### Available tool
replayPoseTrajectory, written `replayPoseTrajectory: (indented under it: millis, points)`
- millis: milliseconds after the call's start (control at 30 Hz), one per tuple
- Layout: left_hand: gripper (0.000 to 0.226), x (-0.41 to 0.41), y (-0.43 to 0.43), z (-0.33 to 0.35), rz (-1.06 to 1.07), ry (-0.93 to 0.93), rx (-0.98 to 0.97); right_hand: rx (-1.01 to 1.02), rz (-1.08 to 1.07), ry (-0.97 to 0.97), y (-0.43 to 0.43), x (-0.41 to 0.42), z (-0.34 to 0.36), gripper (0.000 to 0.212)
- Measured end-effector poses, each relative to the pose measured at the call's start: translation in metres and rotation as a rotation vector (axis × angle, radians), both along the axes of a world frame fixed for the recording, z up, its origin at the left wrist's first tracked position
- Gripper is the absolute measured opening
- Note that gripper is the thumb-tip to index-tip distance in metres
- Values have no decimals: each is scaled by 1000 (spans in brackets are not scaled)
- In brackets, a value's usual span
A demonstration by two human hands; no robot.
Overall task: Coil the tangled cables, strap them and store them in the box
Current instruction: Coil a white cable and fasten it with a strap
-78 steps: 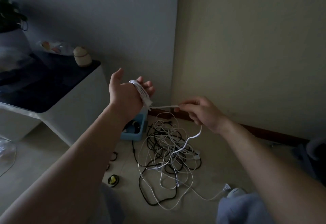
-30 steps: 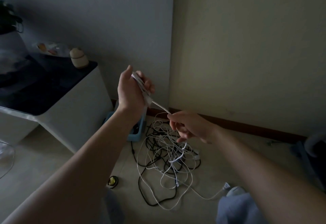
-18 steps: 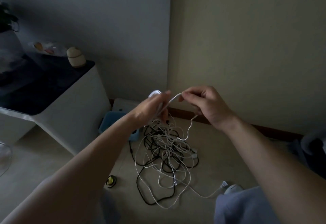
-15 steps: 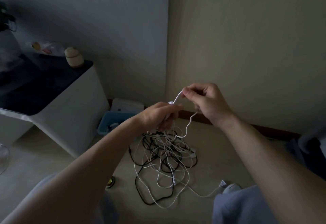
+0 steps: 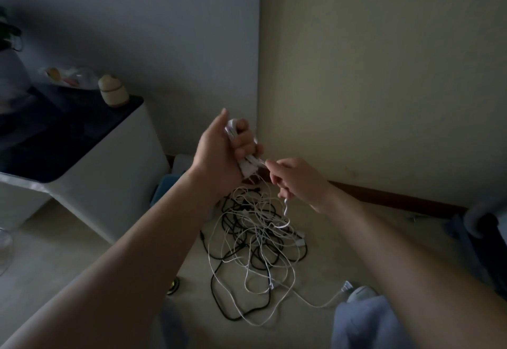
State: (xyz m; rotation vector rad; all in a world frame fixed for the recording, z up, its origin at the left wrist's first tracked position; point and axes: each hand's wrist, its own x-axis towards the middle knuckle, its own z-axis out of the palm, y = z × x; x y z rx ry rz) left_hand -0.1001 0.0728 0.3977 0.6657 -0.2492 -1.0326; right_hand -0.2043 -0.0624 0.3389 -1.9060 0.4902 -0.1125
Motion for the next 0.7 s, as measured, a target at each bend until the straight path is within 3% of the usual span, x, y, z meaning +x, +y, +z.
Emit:
replayPoseTrajectory:
  millis: [133, 267, 367, 500, 600, 700]
  points:
    - [50, 13, 5, 5, 180, -9, -39, 77, 36, 31, 3, 0, 3, 38]
    - [47, 33, 15, 12, 360, 97, -118, 158, 74, 18, 4, 1, 4, 27]
    - [46, 48, 21, 11, 482, 56, -102, 194, 90, -48, 2, 0, 6, 26]
    - [46, 56, 19, -4, 449, -244, 117, 255, 100, -162, -6, -3, 10, 24]
    - [48, 53, 14, -23, 240, -619, 348, 131, 104, -281, -9, -6, 16, 18]
    - [73, 35, 8, -34, -5, -771, 474, 24, 142, -411, -5, -7, 26, 13]
